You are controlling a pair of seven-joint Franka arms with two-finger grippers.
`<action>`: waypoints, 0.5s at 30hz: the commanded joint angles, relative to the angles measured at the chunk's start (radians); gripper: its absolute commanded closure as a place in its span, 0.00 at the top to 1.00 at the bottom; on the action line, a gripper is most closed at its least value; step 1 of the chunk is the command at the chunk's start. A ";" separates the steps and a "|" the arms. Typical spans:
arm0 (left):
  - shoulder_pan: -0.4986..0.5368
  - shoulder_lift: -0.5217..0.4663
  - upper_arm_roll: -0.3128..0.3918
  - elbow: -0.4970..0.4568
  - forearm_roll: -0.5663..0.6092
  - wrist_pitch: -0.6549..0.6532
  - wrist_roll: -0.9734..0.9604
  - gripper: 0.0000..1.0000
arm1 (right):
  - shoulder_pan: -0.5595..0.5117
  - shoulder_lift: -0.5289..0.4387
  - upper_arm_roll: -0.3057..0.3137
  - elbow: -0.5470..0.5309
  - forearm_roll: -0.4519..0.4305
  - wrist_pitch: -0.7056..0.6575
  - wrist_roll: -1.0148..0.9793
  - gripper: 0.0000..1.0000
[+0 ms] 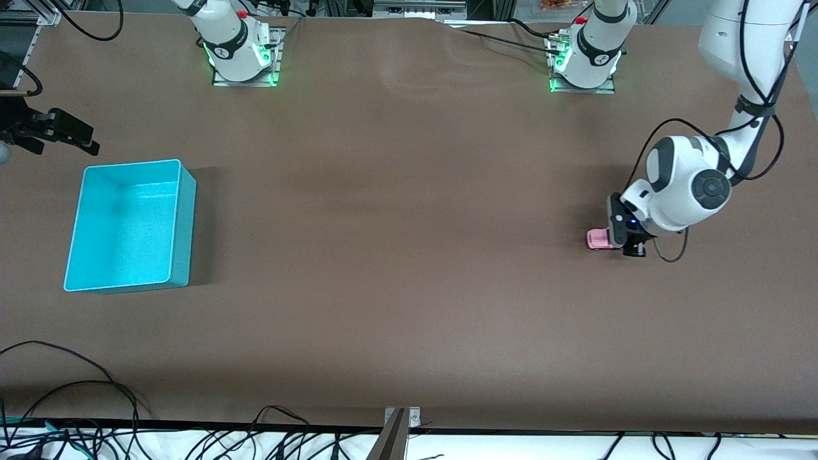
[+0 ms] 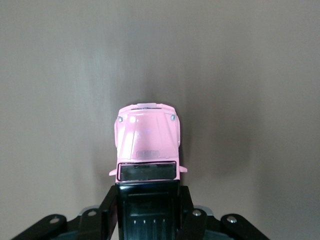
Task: Wind and store pink jeep toy
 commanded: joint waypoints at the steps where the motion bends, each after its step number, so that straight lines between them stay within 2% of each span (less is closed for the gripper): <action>1: 0.083 0.134 0.016 0.079 0.028 0.011 0.123 0.01 | -0.002 -0.001 0.000 0.018 0.018 -0.020 0.002 1.00; 15: 0.246 0.187 0.016 0.134 0.028 0.011 0.293 0.01 | -0.002 -0.001 0.000 0.018 0.018 -0.020 0.002 1.00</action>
